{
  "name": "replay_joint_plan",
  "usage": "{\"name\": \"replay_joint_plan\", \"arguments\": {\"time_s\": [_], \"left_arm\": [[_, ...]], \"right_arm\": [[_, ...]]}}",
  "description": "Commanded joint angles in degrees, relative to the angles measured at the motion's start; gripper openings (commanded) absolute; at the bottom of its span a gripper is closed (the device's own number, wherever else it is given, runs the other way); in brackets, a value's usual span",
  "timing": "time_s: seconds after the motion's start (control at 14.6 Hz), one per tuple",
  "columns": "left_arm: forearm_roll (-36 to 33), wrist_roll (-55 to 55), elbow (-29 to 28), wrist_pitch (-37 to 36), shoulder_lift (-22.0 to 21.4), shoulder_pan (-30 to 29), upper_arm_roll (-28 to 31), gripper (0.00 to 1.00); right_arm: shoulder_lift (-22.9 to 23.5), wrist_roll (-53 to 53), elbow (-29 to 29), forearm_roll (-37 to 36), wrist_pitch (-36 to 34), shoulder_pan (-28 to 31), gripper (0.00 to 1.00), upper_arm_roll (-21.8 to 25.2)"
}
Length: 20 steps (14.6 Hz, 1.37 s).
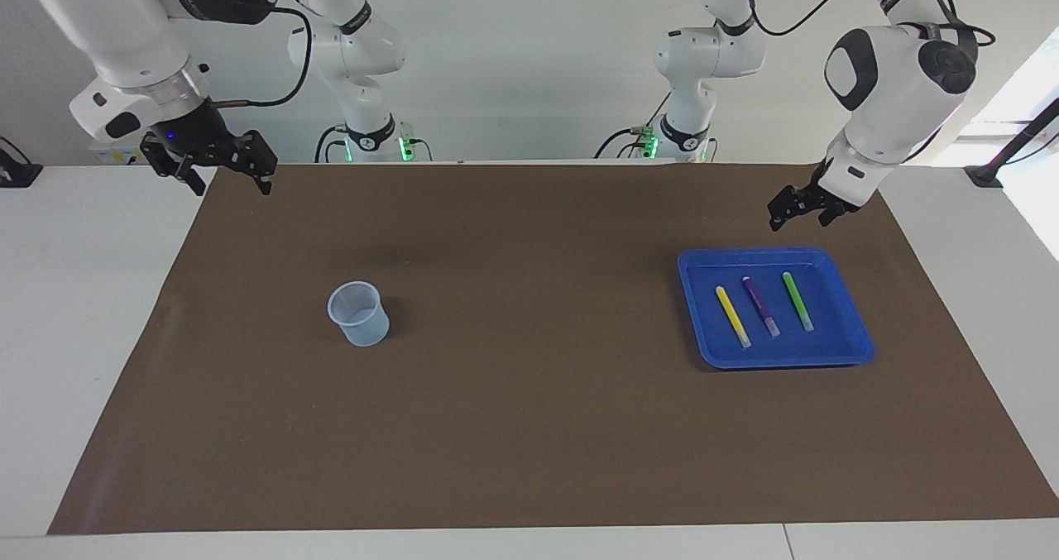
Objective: Transfer and insert pens with both arms
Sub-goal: 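Lower the left gripper onto the green pen in the blue tray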
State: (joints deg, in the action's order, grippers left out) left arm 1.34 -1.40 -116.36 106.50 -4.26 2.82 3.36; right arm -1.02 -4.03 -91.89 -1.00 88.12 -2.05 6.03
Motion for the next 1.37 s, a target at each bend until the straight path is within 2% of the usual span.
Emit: {"name": "replay_joint_plan", "arguments": {"time_s": [0.0, 0.14, 0.41, 0.55, 0.82, 1.1, 1.3], "left_arm": [[-0.72, 1.74, -4.21, 8.33, 2.58, -0.7, -0.2, 1.0], [-0.64, 8.48, -6.77, 15.46, 5.38, -1.76, -0.2, 1.0], [-0.72, 15.54, -6.78, 22.86, 12.06, -6.15, -0.2, 1.0], [-0.72, 15.99, -6.43, 24.89, 14.53, -6.16, -0.2, 1.0], [-0.72, 16.61, -5.73, 27.26, 17.69, -6.6, -0.29, 0.89], [-0.72, 17.49, -2.56, 26.57, 20.07, -6.77, -0.29, 0.8], [-0.72, 17.57, -2.3, 26.66, 20.43, -6.68, -0.29, 0.65]], "right_arm": [[-0.56, 0.07, -0.66, 1.0, 0.13, 0.47, 1.0, -0.14], [-0.56, 0.07, -0.66, 1.0, 0.13, 0.47, 1.0, -0.14], [-0.56, 0.07, -0.66, 1.0, 0.13, 0.47, 1.0, -0.14], [-0.56, 0.07, -0.66, 1.0, 0.13, 0.55, 1.0, -0.14], [-1.34, -0.02, -2.15, 1.0, -0.05, -0.06, 1.0, -0.14], [-1.35, 0.07, -2.24, 1.0, 0.04, 0.64, 1.0, -0.05], [-1.35, 0.07, -2.24, 1.0, -0.05, 0.55, 1.0, 0.03]]}}
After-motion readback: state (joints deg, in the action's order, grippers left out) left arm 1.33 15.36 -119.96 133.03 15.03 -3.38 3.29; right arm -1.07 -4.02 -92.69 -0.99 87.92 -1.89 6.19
